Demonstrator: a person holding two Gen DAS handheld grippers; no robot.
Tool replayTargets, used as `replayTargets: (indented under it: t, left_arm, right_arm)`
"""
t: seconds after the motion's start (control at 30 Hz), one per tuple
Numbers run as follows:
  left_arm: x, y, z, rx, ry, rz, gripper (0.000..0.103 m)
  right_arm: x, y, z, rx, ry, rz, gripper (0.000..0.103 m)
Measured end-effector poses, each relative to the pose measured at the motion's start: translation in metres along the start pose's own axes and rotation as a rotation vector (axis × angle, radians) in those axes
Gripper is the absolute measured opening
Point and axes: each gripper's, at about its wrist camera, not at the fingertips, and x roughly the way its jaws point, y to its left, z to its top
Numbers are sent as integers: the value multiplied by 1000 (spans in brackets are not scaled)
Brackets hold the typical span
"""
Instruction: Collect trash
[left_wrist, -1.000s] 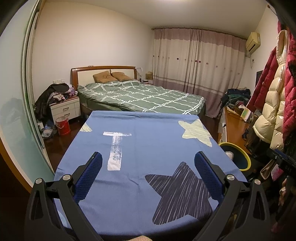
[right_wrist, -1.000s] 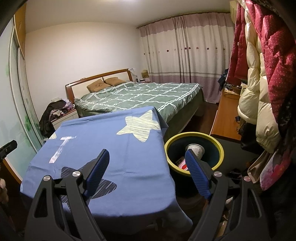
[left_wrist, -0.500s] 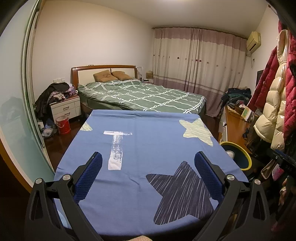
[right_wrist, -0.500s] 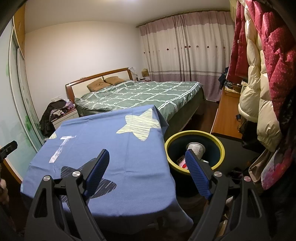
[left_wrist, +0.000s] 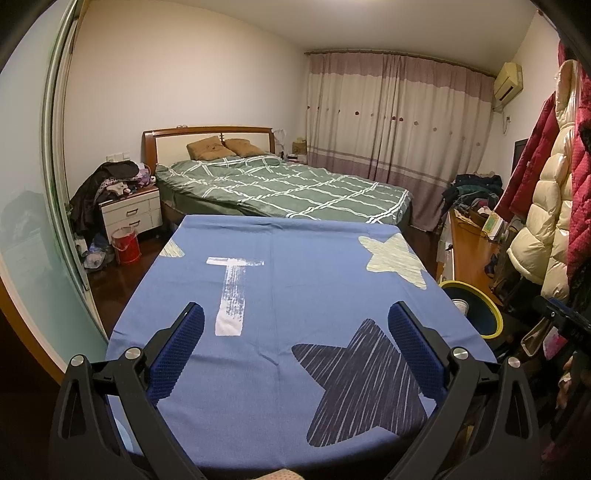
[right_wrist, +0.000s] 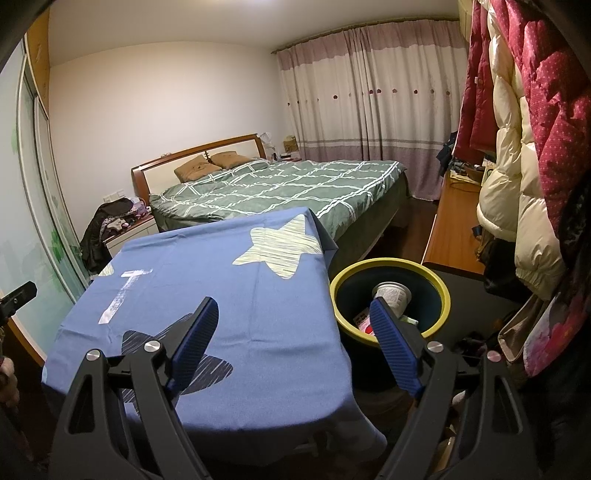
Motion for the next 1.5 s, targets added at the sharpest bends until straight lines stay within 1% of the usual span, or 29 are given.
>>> replayTargets:
  t: [1.2, 1.37, 1.5]
  left_arm:
    - [4, -3, -4, -4, 4, 2, 98]
    - [9, -5, -4, -7, 22, -16, 98]
    - [16, -6, -5, -11, 32, -63, 98]
  right_arm:
    - [3, 3, -2, -1, 9, 5, 80]
    - [4, 4, -3, -1, 11, 7, 80]
    - [9, 5, -4, -1, 20, 6, 80]
